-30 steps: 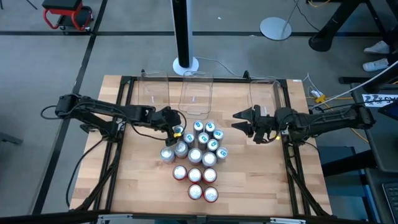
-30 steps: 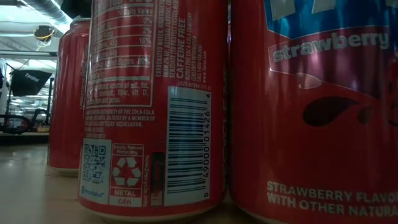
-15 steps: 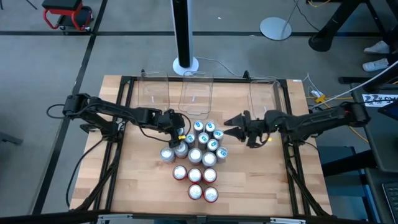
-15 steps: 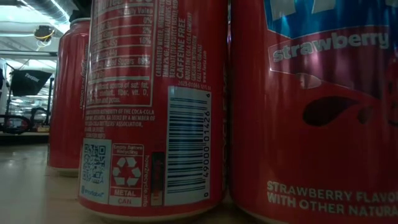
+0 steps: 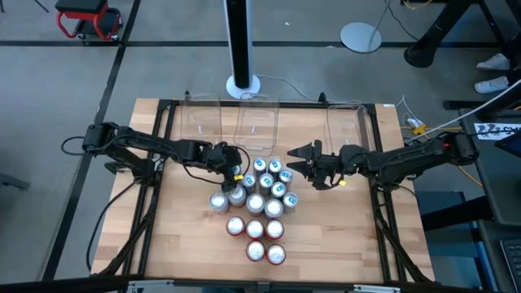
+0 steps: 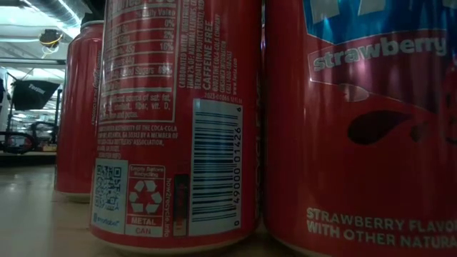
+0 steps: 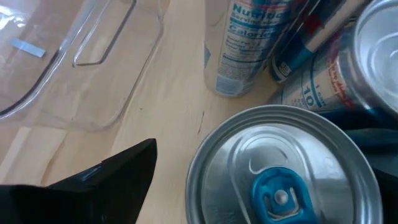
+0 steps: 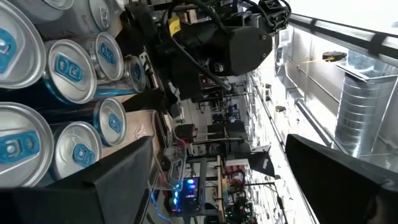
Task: Sort soda cans
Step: Put the blue soda can into the left transparent bin
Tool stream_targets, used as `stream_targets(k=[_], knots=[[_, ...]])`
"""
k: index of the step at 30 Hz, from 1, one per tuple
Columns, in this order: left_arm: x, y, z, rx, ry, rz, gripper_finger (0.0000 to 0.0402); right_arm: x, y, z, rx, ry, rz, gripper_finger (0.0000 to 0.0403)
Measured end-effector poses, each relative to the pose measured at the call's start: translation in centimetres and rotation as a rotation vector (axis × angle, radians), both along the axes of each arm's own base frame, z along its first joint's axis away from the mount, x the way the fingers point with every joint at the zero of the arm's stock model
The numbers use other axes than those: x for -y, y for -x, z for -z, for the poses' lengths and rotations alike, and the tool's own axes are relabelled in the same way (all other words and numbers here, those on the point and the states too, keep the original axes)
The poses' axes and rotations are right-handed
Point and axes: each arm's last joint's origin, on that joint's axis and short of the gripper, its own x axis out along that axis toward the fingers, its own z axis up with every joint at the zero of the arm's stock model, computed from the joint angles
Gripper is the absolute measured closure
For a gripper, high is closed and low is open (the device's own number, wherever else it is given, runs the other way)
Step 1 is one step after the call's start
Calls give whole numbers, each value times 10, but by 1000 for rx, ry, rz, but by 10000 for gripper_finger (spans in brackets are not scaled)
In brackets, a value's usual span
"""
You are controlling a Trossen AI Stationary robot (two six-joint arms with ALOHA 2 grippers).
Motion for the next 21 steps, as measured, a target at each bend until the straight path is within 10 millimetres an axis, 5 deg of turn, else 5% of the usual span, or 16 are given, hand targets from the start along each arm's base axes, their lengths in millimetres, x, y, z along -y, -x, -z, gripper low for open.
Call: stream_targets(k=[10, 21], knots=[[0, 0, 0, -3, -5, 6, 178, 0, 2, 0, -11, 6, 5, 36], [0, 1, -2, -4, -8, 9, 182, 1, 10, -5, -35, 8, 4, 36]])
